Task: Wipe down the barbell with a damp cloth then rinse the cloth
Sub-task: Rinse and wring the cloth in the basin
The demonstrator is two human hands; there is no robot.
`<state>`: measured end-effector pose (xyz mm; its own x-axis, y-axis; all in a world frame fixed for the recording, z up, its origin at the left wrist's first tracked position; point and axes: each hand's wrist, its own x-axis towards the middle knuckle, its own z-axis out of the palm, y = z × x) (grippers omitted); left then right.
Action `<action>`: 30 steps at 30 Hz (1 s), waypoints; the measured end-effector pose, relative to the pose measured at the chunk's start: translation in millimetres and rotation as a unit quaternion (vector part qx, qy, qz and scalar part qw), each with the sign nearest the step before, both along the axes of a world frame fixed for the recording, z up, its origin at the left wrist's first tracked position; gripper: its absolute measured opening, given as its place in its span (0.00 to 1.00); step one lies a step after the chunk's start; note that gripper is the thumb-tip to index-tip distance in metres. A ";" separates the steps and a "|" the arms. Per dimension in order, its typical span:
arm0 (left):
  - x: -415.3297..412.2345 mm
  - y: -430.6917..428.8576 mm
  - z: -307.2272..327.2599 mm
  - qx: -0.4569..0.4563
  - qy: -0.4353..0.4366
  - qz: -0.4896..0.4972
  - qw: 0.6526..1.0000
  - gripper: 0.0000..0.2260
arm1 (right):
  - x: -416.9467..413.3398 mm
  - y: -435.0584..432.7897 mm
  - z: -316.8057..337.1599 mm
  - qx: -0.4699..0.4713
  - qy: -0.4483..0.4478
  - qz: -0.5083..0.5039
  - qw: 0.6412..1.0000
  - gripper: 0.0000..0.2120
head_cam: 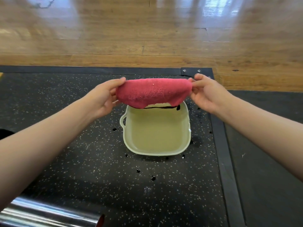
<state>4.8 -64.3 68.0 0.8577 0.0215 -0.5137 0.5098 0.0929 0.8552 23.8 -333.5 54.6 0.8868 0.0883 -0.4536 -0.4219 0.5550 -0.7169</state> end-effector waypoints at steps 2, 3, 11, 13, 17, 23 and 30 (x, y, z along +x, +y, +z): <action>0.8 1.1 2.6 -0.036 0.012 0.001 0.999 0.05 | -0.5 0.0 -0.2 0.011 0.009 -0.023 1.000 0.13; 0.0 1.0 3.4 -0.043 0.011 -0.004 0.999 0.06 | -0.9 -0.1 -0.4 0.014 0.008 -0.027 1.000 0.12; -8.5 -14.6 3.4 -0.155 0.033 0.024 0.987 0.09 | -5.6 9.7 4.5 0.006 0.040 -0.048 0.998 0.04; -10.1 -19.0 4.3 -0.160 0.037 0.026 0.986 0.11 | -6.1 13.0 4.5 0.026 0.059 -0.063 0.996 0.08; -13.5 -24.7 7.2 -0.161 0.045 0.014 0.986 0.12 | -6.1 17.0 7.1 0.042 0.055 -0.063 0.996 0.15; -18.5 -35.8 15.1 -0.159 0.030 -0.023 0.987 0.12 | -10.3 29.1 14.3 0.003 0.087 -0.006 0.996 0.05; -23.2 -36.5 25.4 -0.154 0.012 -0.029 0.988 0.11 | -19.0 34.6 21.8 -0.129 0.106 0.201 0.965 0.18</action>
<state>-18.4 -100.7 93.4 0.8405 -0.1882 -0.5081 0.5417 0.3166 0.7787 4.8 -298.8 76.4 0.6895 0.2662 -0.6736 -0.7181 0.1299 -0.6837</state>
